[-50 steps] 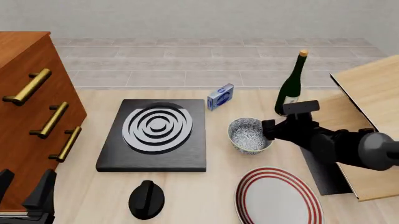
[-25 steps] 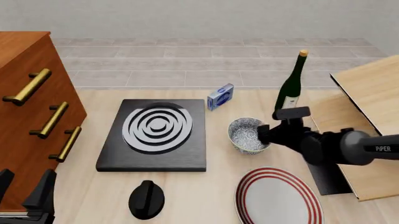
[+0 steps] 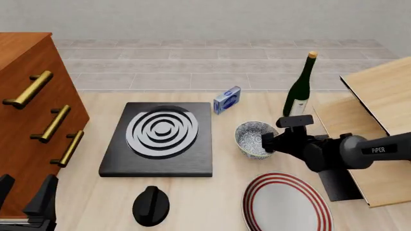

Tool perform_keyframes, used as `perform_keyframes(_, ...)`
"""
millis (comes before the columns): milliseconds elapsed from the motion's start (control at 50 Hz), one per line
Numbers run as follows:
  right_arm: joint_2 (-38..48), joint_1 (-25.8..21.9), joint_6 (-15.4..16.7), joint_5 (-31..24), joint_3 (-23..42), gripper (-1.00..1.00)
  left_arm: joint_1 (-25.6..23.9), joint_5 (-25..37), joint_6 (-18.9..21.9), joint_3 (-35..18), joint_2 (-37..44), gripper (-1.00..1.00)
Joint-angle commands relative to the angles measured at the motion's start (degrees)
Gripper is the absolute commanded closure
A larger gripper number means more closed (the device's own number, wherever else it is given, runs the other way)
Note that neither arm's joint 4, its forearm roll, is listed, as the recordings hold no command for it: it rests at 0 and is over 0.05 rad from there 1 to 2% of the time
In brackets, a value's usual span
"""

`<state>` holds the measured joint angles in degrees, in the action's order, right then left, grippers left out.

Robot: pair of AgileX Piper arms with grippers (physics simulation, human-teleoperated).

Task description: Put the bowl on the stove.

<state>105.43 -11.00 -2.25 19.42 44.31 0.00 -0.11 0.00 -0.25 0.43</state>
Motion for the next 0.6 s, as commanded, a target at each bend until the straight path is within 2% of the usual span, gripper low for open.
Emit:
perform_keyframes(20,1.47,0.1,-0.6,0.45,0.56,-1.0,0.0,0.0,0.0,0.0,0.0,-1.0)
perform_keyframes(160,1.37,-0.14,-1.89,0.67,0.35,-1.0,0.0,0.0,0.0,0.0,0.0,-1.0)
perform_keyframes(180,1.33,-0.04,-1.7,0.71,0.3,1.0,0.0,0.0,0.0,0.0,0.0,-1.0)
perform_keyframes(600,-1.32,-0.01,-1.52,-0.18,-0.02,1.0,0.0,0.0,0.0,0.0,0.0,-1.0)
